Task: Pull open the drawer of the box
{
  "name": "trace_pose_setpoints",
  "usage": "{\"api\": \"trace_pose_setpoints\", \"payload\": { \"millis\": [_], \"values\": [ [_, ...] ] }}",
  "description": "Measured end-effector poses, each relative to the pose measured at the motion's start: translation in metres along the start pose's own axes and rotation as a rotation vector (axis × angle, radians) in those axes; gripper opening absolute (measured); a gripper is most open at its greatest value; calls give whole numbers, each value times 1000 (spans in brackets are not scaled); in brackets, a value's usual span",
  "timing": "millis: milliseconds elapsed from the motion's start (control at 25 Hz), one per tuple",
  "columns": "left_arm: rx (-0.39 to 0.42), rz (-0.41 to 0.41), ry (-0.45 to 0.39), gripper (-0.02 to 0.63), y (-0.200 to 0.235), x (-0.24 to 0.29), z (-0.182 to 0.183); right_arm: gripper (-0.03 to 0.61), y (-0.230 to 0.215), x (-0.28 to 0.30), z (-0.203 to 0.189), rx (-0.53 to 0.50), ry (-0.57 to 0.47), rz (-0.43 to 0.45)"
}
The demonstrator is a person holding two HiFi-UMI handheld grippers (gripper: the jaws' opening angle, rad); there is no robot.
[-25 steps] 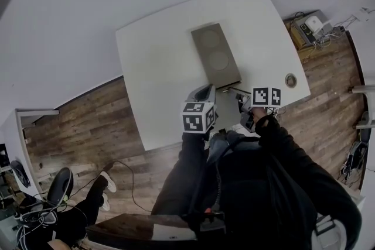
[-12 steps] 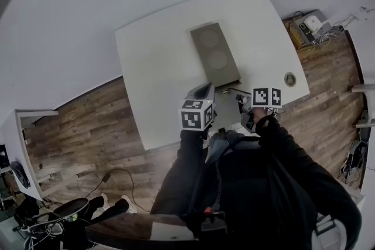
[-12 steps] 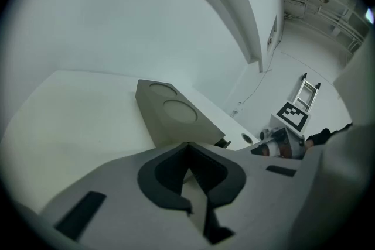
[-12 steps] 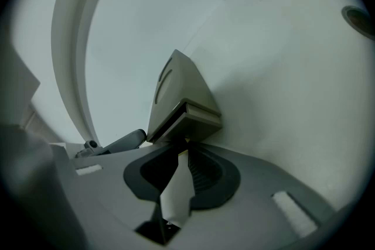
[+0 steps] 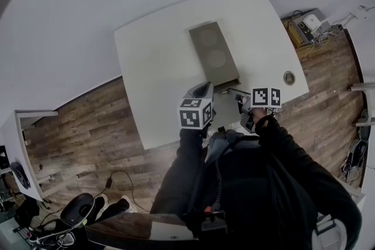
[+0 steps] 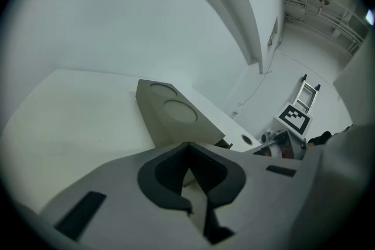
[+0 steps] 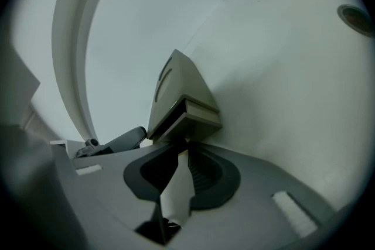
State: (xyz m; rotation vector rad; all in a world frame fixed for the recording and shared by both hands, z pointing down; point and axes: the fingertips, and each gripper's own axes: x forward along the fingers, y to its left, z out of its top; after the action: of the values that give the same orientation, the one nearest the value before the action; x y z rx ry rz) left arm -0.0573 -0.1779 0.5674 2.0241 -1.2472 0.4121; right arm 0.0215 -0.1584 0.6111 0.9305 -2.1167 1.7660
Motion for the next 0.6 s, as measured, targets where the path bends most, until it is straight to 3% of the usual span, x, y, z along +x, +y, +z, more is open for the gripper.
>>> {"api": "trace_pose_setpoints", "payload": {
  "millis": [600],
  "values": [
    [-11, -1, -13, 1, 0, 2, -1, 54, -3, -2, -5, -2, 1, 0]
  ]
}}
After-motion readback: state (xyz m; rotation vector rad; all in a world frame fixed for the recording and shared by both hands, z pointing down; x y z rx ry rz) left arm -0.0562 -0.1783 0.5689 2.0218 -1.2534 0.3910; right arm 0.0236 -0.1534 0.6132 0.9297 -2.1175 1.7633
